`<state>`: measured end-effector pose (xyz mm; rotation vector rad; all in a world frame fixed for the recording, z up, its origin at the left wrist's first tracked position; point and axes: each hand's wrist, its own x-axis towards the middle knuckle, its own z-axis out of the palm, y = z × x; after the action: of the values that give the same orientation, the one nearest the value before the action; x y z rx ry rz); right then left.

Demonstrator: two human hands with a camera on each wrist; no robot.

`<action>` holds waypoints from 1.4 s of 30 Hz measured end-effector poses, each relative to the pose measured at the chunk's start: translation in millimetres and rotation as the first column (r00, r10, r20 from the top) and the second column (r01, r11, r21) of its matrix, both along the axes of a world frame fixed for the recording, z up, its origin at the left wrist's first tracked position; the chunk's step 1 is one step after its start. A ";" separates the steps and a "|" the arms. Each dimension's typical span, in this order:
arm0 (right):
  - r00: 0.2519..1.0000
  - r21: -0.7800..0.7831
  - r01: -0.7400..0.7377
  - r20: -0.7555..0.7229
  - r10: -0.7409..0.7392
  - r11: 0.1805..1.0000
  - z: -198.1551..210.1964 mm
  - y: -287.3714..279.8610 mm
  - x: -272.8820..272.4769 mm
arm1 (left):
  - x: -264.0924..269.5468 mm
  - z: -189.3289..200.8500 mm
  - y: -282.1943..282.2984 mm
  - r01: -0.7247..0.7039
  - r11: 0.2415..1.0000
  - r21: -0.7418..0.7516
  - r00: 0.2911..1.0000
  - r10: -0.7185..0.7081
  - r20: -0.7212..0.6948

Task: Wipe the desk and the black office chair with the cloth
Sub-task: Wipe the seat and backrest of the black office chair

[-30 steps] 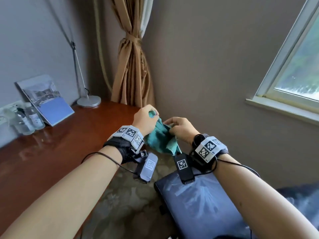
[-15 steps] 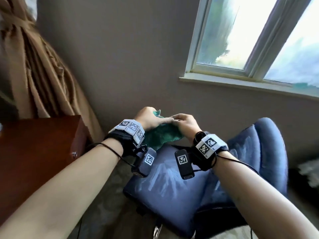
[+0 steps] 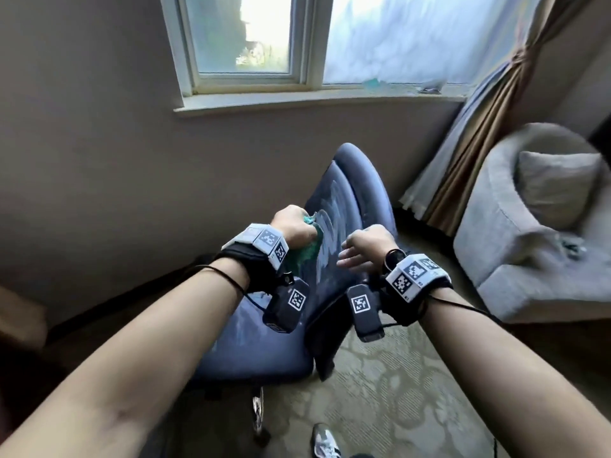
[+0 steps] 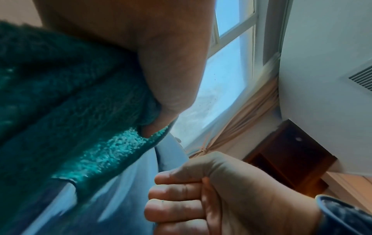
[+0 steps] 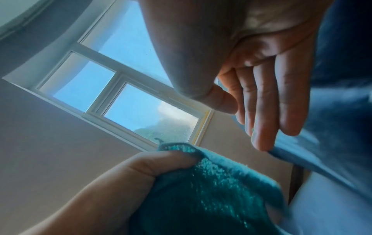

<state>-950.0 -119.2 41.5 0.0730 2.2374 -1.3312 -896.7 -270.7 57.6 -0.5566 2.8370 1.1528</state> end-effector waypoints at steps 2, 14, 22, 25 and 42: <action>1.000 0.029 0.023 0.014 -0.023 0.999 -2.5 19.0 -0.1 | -11.6 -6.7 20.6 0.048 0.999 0.018 0.999 -0.048 0.001; 0.996 0.082 -0.013 -0.092 0.020 0.997 0.8 44.5 -58.0 | -66.9 -21.8 40.7 0.025 1.000 -0.001 1.000 -0.025 -0.020; 0.959 0.170 -0.153 -0.211 0.187 0.974 -3.4 36.3 -163.7 | -120.9 -40.6 28.8 -0.120 0.992 -0.045 0.993 0.120 -0.008; 0.935 0.150 -0.239 -0.232 0.269 0.959 -2.5 19.9 -214.9 | -154.5 -40.6 20.0 -0.246 0.968 -0.051 0.969 0.245 -0.028; 0.491 0.280 -0.746 -0.382 0.783 0.604 -31.5 -58.2 -290.2 | -187.6 -40.9 4.6 -0.688 0.706 0.169 0.709 0.703 -0.056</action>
<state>-1240.2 -177.4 10.0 -1.2342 2.2073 -0.7687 -1084.3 -266.1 16.7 -1.7148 2.6395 1.4781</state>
